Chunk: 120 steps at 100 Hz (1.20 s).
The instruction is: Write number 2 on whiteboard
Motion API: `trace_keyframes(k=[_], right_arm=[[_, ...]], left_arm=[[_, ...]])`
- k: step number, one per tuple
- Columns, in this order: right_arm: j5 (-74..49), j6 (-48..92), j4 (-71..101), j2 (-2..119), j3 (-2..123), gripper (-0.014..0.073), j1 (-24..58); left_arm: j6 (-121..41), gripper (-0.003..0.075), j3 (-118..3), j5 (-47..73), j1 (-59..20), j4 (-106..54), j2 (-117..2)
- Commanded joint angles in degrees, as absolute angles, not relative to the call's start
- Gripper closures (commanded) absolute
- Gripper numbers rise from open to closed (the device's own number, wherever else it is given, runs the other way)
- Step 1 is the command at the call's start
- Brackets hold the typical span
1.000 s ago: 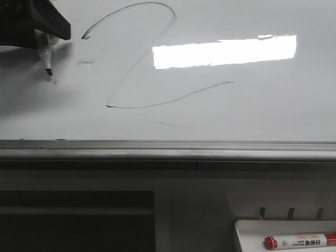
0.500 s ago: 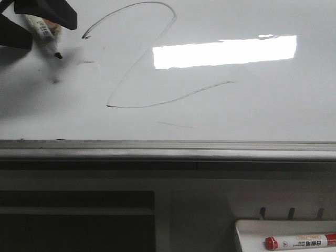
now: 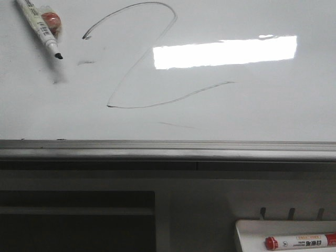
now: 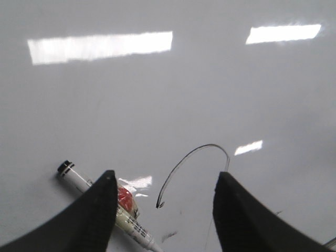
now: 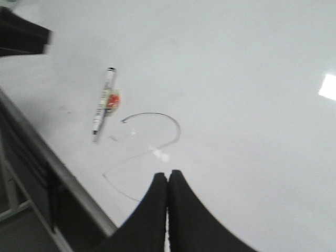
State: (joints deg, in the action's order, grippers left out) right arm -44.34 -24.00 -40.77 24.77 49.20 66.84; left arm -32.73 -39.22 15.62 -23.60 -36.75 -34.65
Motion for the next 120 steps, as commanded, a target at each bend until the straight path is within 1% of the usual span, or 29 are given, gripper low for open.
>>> trace_keyframes(k=[1, 11, 16, 21, 24, 28, 33, 44, 112, 120], right_arm=[[-41.7, -27.7, -48.3, 18.4, 46.5, 0.0643, 66.5], [-41.5, -28.2, -49.6, 8.4, 41.5, 0.0643, 66.5], [-41.6, -28.2, -49.6, 4.3, 39.2, 0.0643, 66.5], [-41.6, -28.2, -49.5, 0.8, 37.3, 0.0643, 66.5], [-41.5, -28.2, -49.5, -1.0, 36.3, 0.0643, 66.5], [-41.6, -28.2, -49.5, -1.8, 35.1, 0.0643, 66.5], [-44.4, -28.2, -49.3, -1.2, 35.0, 0.0643, 66.5], [-44.7, -28.2, -48.1, 1.0, 34.0, 0.0643, 66.5], [-45.3, -28.2, -48.0, 1.4, 33.3, 0.0643, 66.5], [-45.3, -28.2, -48.0, 1.4, 33.3, 0.0643, 66.5]], left_arm=[[-32.4, 0.0431, -38.4, 14.3, -23.4, -34.4, -26.7], [-32.4, 0.0531, -34.0, 14.6, -23.4, -33.1, -18.0], [-32.4, 0.0603, -31.7, 14.6, -23.4, -33.1, -14.2], [-32.4, 0.0706, -29.5, 14.6, -23.4, -33.1, -10.9], [-32.4, 0.074, -28.4, 14.6, -23.4, -33.1, -9.2], [-32.4, 0.0741, -26.8, 14.6, -23.4, -33.1, -7.2], [-32.4, 0.0741, -25.2, 14.6, -23.4, -33.1, -5.3], [-32.4, 0.0741, -22.9, 14.8, -23.3, -33.6, -2.9], [-32.4, 0.0741, -22.3, 14.4, -23.3, -33.6, -2.7], [-32.4, 0.0741, -20.8, 13.8, -23.0, -33.2, -2.5]])
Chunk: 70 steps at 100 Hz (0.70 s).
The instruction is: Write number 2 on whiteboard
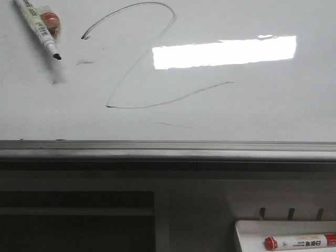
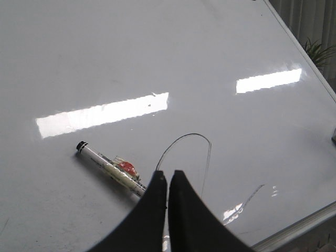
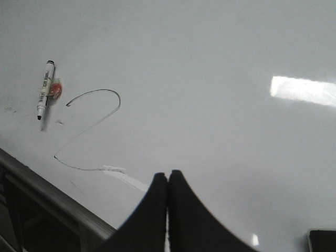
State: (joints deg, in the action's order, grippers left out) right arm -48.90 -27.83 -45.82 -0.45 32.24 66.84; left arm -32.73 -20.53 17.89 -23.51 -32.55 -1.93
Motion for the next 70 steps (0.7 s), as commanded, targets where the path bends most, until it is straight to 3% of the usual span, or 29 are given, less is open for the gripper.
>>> trace_keyframes(k=[1, 19, 40, 53, 70], right_arm=[[-45.3, -28.2, -48.0, 1.4, 33.3, 0.0643, 66.5], [-45.3, -28.2, -48.0, 1.4, 33.3, 0.0643, 66.5], [-45.3, -28.2, -48.0, 1.4, 33.3, 0.0643, 66.5], [-45.3, -28.2, -48.0, 1.4, 33.3, 0.0643, 66.5], [-45.2, -28.2, -47.8, 1.4, 33.3, 0.0643, 66.5]], left_arm=[[-32.4, 0.0741, -20.7, 13.8, -22.9, -32.9, -2.4], [-31.6, 0.0741, -14.4, 11.2, -17.3, -22.7, -2.3], [-1.4, 0.0741, -3.5, 6.8, -7.6, -5.3, -1.6], [0.6, 0.0741, 0.9, 6.1, -7.0, -3.8, 2.1], [0.6, 0.0741, 0.7, 15.8, -7.0, -2.3, 1.7]])
